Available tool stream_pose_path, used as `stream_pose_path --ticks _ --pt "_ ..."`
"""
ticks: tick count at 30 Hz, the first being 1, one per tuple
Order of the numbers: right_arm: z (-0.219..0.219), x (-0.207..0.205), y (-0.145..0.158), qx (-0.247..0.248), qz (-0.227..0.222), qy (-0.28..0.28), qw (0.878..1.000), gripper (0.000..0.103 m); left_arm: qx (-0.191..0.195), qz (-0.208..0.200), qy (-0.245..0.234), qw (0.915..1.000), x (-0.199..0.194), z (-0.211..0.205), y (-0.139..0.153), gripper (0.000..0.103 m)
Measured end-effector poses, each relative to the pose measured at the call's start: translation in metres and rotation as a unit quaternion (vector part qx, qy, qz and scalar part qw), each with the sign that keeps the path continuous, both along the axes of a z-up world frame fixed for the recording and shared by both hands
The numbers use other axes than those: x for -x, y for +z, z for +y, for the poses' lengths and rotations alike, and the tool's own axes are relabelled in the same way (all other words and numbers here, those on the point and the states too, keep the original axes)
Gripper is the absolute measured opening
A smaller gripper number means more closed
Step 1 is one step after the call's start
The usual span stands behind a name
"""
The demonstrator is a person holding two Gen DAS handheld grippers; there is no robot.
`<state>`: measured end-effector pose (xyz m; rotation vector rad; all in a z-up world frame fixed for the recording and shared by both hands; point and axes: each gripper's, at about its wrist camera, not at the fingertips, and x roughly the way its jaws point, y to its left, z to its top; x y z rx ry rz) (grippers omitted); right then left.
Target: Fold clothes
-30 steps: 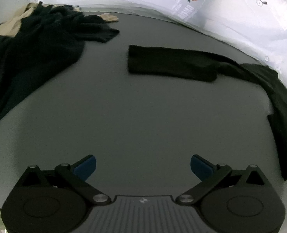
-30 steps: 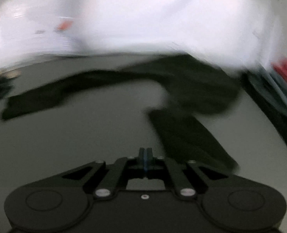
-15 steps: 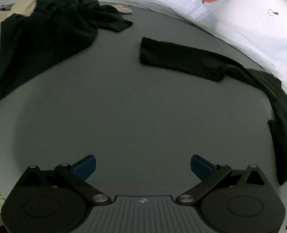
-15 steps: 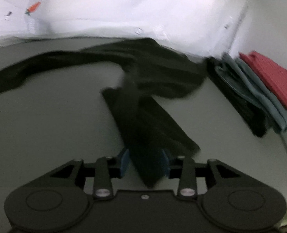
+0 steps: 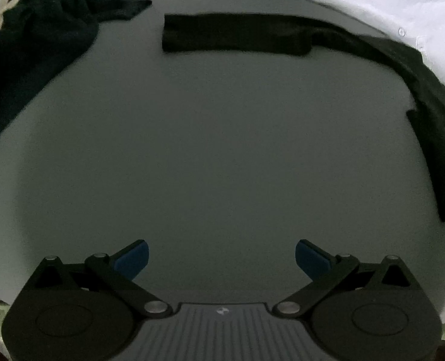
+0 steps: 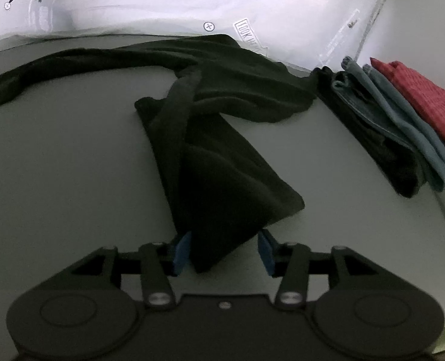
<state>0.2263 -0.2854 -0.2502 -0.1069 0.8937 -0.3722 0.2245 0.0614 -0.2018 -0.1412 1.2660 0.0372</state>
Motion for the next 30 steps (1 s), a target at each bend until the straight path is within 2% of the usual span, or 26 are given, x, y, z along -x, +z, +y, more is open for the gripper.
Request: stream_pose_path --ticks 1,2,5,10,13,16,19,21,23,24,25,27,30 --pt "-0.001 0.0 0.002 -0.011 -0.004 0.003 1.0 0.018 0.003 0.004 0.002 1.0 0.0 0.001 -0.001 0.102" --pt "-0.001 -0.001 0.004 -0.02 -0.006 0.005 1.0 0.007 0.006 0.007 0.004 0.9999 -0.001 0.001 -0.003 0.102" --pt "0.003 -0.001 0.013 -0.028 -0.025 0.008 0.999 0.004 0.012 0.014 0.01 0.9998 -0.004 0.004 -0.006 0.102" --pt "0.018 -0.001 0.032 -0.088 -0.042 0.043 0.994 0.003 0.021 0.016 0.028 0.9993 -0.007 0.013 -0.008 0.102" --pt "0.039 -0.004 0.049 -0.15 -0.059 0.088 0.983 0.003 0.025 0.012 0.036 0.999 -0.009 0.017 -0.007 0.102" --pt "0.071 -0.011 0.07 -0.198 -0.076 0.147 0.966 0.003 0.027 0.005 0.045 0.9986 -0.01 0.023 -0.004 0.102" --pt "0.086 -0.02 0.098 -0.261 -0.101 0.165 0.946 0.003 0.034 -0.005 0.053 0.998 -0.008 0.032 0.001 0.102" --pt "0.089 -0.024 0.116 -0.3 -0.127 0.184 0.927 0.003 0.038 -0.01 0.06 0.9974 -0.008 0.037 0.003 0.102" --pt "0.088 -0.034 0.121 -0.342 -0.117 0.177 0.915 0.005 0.041 -0.011 0.068 0.9968 -0.009 0.041 0.003 0.102" --pt "0.089 -0.041 0.117 -0.35 -0.097 0.179 0.914 0.011 0.043 -0.01 0.07 0.9966 -0.01 0.042 0.003 0.102" --pt "0.092 -0.045 0.109 -0.343 -0.08 0.179 0.919 0.02 0.045 -0.008 0.072 0.9963 -0.011 0.042 0.002 0.102" --pt "0.092 -0.047 0.096 -0.323 -0.051 0.165 0.93 0.025 0.048 -0.007 0.072 0.9962 -0.013 0.04 0.001 0.102" --pt "0.071 -0.035 0.085 -0.344 -0.047 0.135 0.928 0.036 0.052 -0.015 0.064 0.9965 -0.012 0.035 0.004 0.102"
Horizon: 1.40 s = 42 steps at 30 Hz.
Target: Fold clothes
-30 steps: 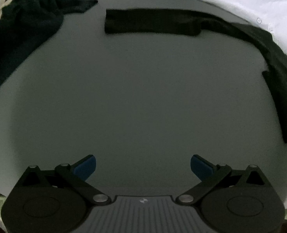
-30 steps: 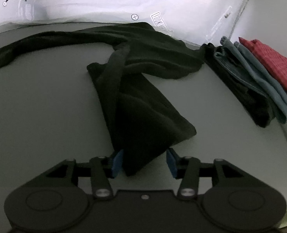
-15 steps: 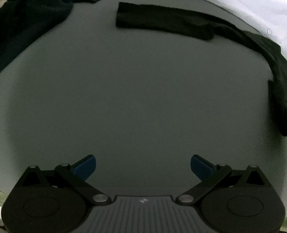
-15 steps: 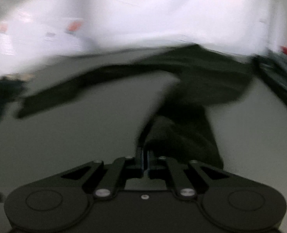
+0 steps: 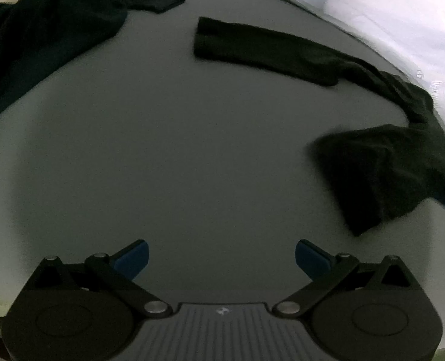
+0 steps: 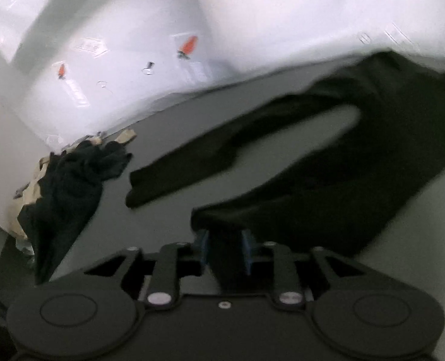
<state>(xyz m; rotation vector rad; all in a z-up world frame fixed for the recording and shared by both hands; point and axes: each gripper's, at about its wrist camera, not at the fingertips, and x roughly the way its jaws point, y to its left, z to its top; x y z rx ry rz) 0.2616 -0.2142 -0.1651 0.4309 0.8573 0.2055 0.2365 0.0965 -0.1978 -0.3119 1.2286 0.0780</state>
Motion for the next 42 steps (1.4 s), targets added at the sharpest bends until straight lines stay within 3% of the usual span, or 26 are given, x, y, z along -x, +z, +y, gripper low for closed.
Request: stream_pose_path --ticks 6,15,17,18,23,28,32,34,36,38,39,40,42 --pt "-0.061 0.019 -0.013 0.02 0.02 -0.084 0.996 0.037 0.02 0.002 -0.016 0.9997 -0.006 -0.02 -0.007 0.101" --pt "-0.152 0.017 -0.03 0.039 0.041 -0.174 0.983 0.037 0.055 -0.019 -0.014 0.9982 -0.039 -0.061 -0.014 0.088" --pt "-0.169 0.01 -0.032 0.041 0.037 -0.19 0.98 0.037 0.057 -0.027 -0.006 0.998 -0.048 -0.07 -0.016 0.069" --pt "-0.178 0.004 -0.034 0.044 0.036 -0.197 0.979 0.037 0.057 -0.03 -0.003 0.9979 -0.054 -0.075 -0.017 0.066" --pt "-0.222 -0.035 -0.042 0.065 0.034 -0.228 0.971 0.037 0.048 -0.007 0.015 0.9987 -0.079 -0.093 -0.027 0.051" --pt "-0.259 -0.087 -0.063 0.081 0.043 -0.249 0.964 0.04 0.026 0.005 0.036 0.999 -0.102 -0.109 -0.033 0.052" --pt "-0.279 -0.122 -0.077 0.084 0.051 -0.267 0.959 0.041 0.005 0.015 0.04 0.9991 -0.112 -0.12 -0.033 0.061" --pt "-0.283 -0.134 -0.081 0.108 0.047 -0.258 0.959 0.045 -0.014 0.015 0.035 0.9992 -0.115 -0.127 -0.033 0.06" --pt "-0.279 -0.144 -0.083 0.137 0.039 -0.234 0.962 0.047 -0.04 -0.002 0.039 0.9984 -0.114 -0.132 -0.032 0.044" --pt "-0.274 -0.151 -0.084 0.157 0.029 -0.205 0.966 0.038 -0.064 -0.015 0.044 0.9969 -0.115 -0.135 -0.03 0.016" --pt "-0.271 -0.154 -0.084 0.174 0.026 -0.191 0.966 0.029 -0.066 -0.019 0.047 0.9966 -0.118 -0.134 -0.029 0.011" --pt "-0.268 -0.156 -0.083 0.191 0.023 -0.174 0.966 0.003 -0.072 -0.018 0.049 0.996 -0.119 -0.135 -0.028 0.009" --pt "-0.269 -0.157 -0.08 0.207 0.018 -0.163 0.964 0.002 -0.096 -0.022 0.041 0.9943 -0.124 -0.138 -0.025 0.006"
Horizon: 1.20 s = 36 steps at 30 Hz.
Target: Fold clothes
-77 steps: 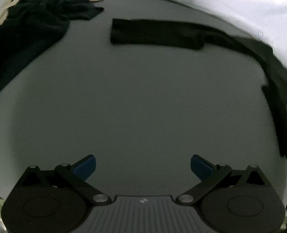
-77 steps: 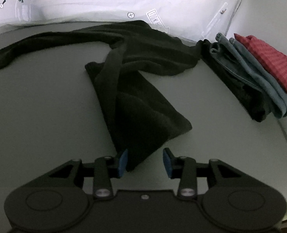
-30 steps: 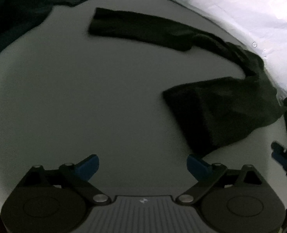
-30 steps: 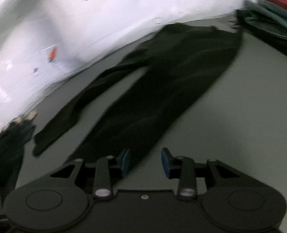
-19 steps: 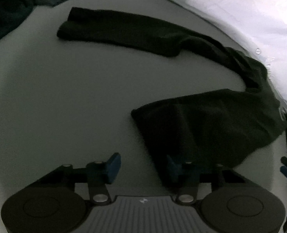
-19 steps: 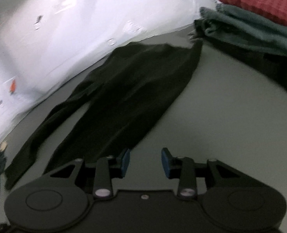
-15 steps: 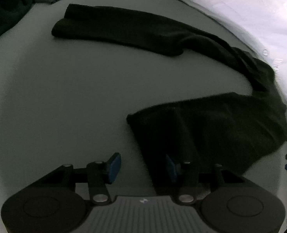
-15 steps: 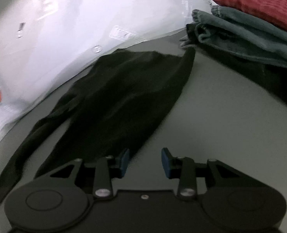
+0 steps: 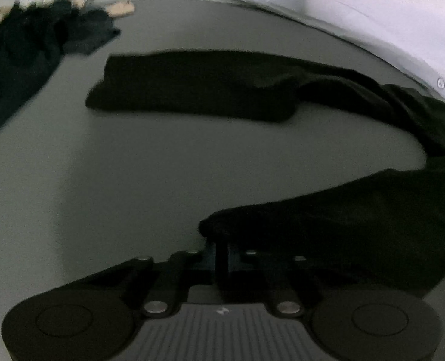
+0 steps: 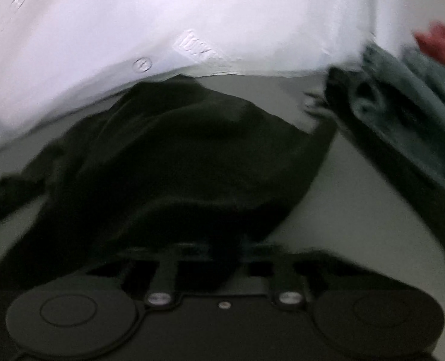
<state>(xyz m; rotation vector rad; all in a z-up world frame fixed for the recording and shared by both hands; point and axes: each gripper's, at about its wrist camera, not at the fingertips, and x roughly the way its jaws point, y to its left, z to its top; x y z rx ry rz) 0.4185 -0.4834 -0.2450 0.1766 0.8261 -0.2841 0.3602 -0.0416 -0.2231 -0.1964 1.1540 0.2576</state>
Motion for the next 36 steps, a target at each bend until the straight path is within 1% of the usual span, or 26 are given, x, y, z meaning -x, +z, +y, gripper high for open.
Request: stream_pose_path --ticks 2,3,5,7,8,10,11,12,13,14,15,16,17,19,20,22,24,25,26,28,31,33,34,35,36 --pt "-0.009 0.008 0.011 -0.01 -0.026 -0.015 0.999 0.001 -0.025 -0.01 -0.017 0.9995 0.0 -0.003 0.01 0.006" --pt "-0.013 0.014 0.021 -0.001 -0.041 -0.025 0.999 0.001 -0.037 -0.019 -0.023 0.9989 0.0 -0.004 0.017 0.006" --pt "-0.018 0.027 0.042 0.032 -0.07 -0.044 0.996 0.0 -0.053 -0.04 -0.037 0.9971 -0.002 -0.007 0.037 0.006" --pt "-0.024 0.04 0.061 0.059 -0.092 -0.064 0.992 0.0 -0.056 -0.079 -0.068 0.993 -0.002 -0.015 0.064 0.007" --pt "-0.028 0.044 0.068 0.069 -0.098 -0.072 0.99 0.0 -0.059 -0.094 -0.095 0.9892 -0.004 -0.025 0.077 0.01" --pt "-0.035 0.043 0.066 0.099 -0.079 -0.09 0.988 0.0 -0.074 -0.112 -0.127 0.9827 -0.006 -0.04 0.086 0.012" --pt "-0.036 0.038 0.059 0.128 -0.05 -0.111 0.984 0.0 -0.083 -0.121 -0.138 0.9796 -0.005 -0.046 0.087 0.014" --pt "-0.037 0.033 0.05 0.155 -0.012 -0.12 0.981 0.001 -0.08 -0.118 -0.145 0.9791 -0.006 -0.049 0.083 0.016" --pt "-0.039 0.032 0.046 0.166 0.011 -0.124 0.978 0.002 -0.07 -0.108 -0.144 0.9812 -0.008 -0.048 0.078 0.022" --pt "-0.04 0.037 0.046 0.158 0.011 -0.133 0.978 0.004 -0.055 -0.1 -0.132 0.9847 -0.006 -0.043 0.074 0.024" --pt "-0.04 0.046 0.049 0.125 0.0 -0.141 0.982 0.012 -0.039 -0.092 -0.119 0.9878 -0.005 -0.038 0.07 0.025" --pt "-0.04 0.054 0.053 0.089 -0.013 -0.147 0.985 0.025 -0.025 -0.088 -0.106 0.9901 -0.001 -0.033 0.067 0.028" --pt "-0.036 0.06 0.055 0.051 -0.021 -0.145 0.988 0.03 -0.01 -0.081 -0.093 0.9923 0.003 -0.027 0.062 0.034" --pt "-0.019 0.068 0.053 -0.017 -0.03 -0.128 0.991 0.032 0.02 -0.064 -0.064 0.9957 0.011 -0.018 0.052 0.041" --pt "-0.01 0.069 0.05 -0.049 -0.031 -0.116 0.992 0.032 0.033 -0.052 -0.053 0.9967 0.012 -0.012 0.045 0.043" --pt "0.009 0.069 0.043 -0.114 -0.031 -0.101 0.988 0.032 0.058 -0.036 -0.037 0.997 0.017 -0.006 0.035 0.046" --pt "0.027 0.067 0.034 -0.172 -0.029 -0.087 0.981 0.033 0.07 -0.028 -0.039 0.9964 0.02 -0.007 0.028 0.055" --pt "0.039 0.064 0.033 -0.177 -0.028 -0.076 0.981 0.037 0.071 -0.029 -0.046 0.996 0.02 -0.008 0.027 0.062" --pt "0.05 0.062 0.033 -0.164 -0.027 -0.062 0.984 0.04 0.07 -0.031 -0.059 0.9953 0.02 -0.012 0.026 0.066" --pt "0.072 0.058 0.033 -0.138 -0.024 -0.031 0.99 0.043 0.068 -0.032 -0.08 0.994 0.018 -0.018 0.022 0.068" --pt "0.086 0.052 0.031 -0.135 -0.015 -0.005 0.991 0.044 0.067 -0.021 -0.09 0.9935 0.013 -0.023 0.01 0.067" --pt "0.091 0.049 0.029 -0.137 -0.008 0.002 0.991 0.044 0.061 -0.022 -0.09 0.9938 0.01 -0.024 0.003 0.063" --pt "0.093 0.048 0.028 -0.134 -0.005 0.004 0.991 0.044 0.056 -0.025 -0.09 0.9941 0.009 -0.024 0.002 0.05" --pt "0.094 0.05 0.029 -0.133 -0.004 0.004 0.991 0.044 0.049 -0.026 -0.092 0.9943 0.008 -0.025 0.001 0.028" --pt "0.095 0.051 0.03 -0.133 -0.002 0.004 0.991 0.044 0.043 -0.024 -0.092 0.9946 0.006 -0.025 0.0 0.014"
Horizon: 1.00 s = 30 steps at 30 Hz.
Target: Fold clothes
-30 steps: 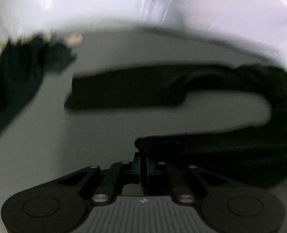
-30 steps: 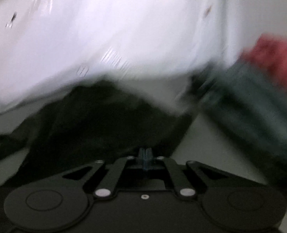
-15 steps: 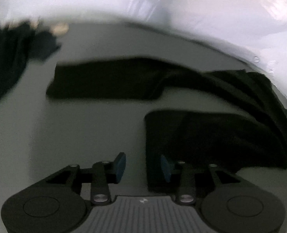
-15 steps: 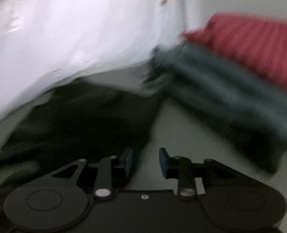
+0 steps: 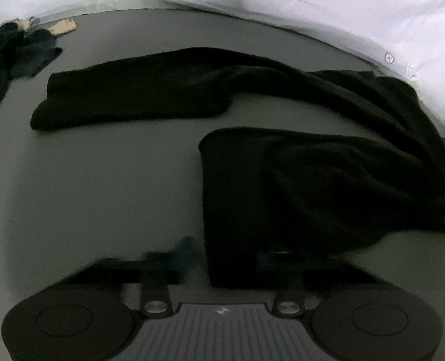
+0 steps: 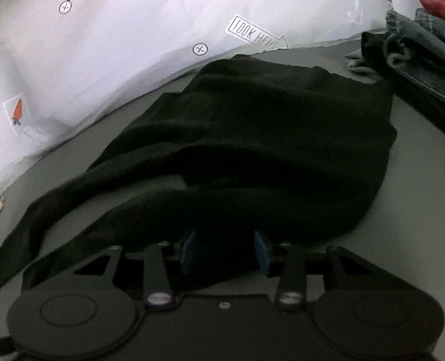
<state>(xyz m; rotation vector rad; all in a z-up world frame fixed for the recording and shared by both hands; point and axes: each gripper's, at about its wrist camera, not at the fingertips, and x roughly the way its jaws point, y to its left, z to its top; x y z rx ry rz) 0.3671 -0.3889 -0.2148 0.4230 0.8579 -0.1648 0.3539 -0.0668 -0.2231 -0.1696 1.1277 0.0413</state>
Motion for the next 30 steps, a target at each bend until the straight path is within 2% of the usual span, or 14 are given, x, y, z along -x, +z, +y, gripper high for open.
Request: stream_pose_path --ticks 1,3,7,9,12,14,16,18,19,20,21,23,27,30 --pt "0.001 0.002 0.001 0.0 0.001 0.0 1.0 0.044 -0.008 -0.003 0.005 1.0 -0.001 0.001 0.002 0.01" --pt "-0.001 0.004 0.002 -0.001 0.004 -0.007 1.0 0.044 -0.049 -0.042 0.029 0.9975 0.0 0.002 0.02 0.009" --pt "-0.007 0.01 0.004 0.009 0.004 -0.025 1.0 0.044 -0.128 -0.119 0.051 0.9833 0.003 0.008 0.071 0.008" --pt "-0.011 0.01 0.001 0.008 0.009 -0.034 0.999 0.044 -0.163 -0.158 0.026 0.9736 0.004 0.0 0.093 0.008" --pt "-0.016 0.01 -0.004 0.005 0.016 -0.046 0.999 0.044 -0.174 -0.18 -0.045 0.9672 0.007 -0.024 0.099 0.01" --pt "-0.017 0.011 -0.006 0.005 0.02 -0.048 0.999 0.044 -0.156 -0.149 -0.115 0.9696 0.004 -0.044 0.079 0.015" --pt "-0.017 0.011 -0.006 0.006 0.023 -0.05 0.998 0.044 -0.114 -0.116 -0.15 0.9753 0.002 -0.056 0.052 0.016" --pt "-0.017 0.011 -0.006 0.007 0.023 -0.049 0.999 0.044 -0.08 -0.061 -0.159 0.9821 -0.002 -0.062 0.022 0.019" --pt "-0.018 0.012 -0.005 0.009 0.023 -0.048 0.999 0.044 -0.083 -0.05 -0.159 0.9826 0.0 -0.06 0.017 0.021" --pt "-0.018 0.014 -0.004 0.013 0.022 -0.048 0.999 0.044 -0.086 -0.042 -0.158 0.9828 0.003 -0.058 0.012 0.028" --pt "-0.018 0.015 -0.003 0.016 0.021 -0.048 0.999 0.044 -0.089 -0.047 -0.151 0.9834 0.007 -0.052 0.014 0.031" --pt "-0.021 0.018 -0.003 0.021 0.021 -0.053 0.998 0.045 -0.083 -0.067 -0.118 0.9873 0.011 -0.033 0.023 0.051" --pt "-0.03 0.019 -0.007 0.022 0.025 -0.066 0.997 0.045 -0.053 -0.096 -0.024 0.9937 0.02 0.011 0.038 0.058" --pt "-0.04 0.019 -0.006 0.025 0.022 -0.077 0.996 0.045 -0.036 -0.083 0.063 0.9939 0.019 0.041 0.031 0.059"
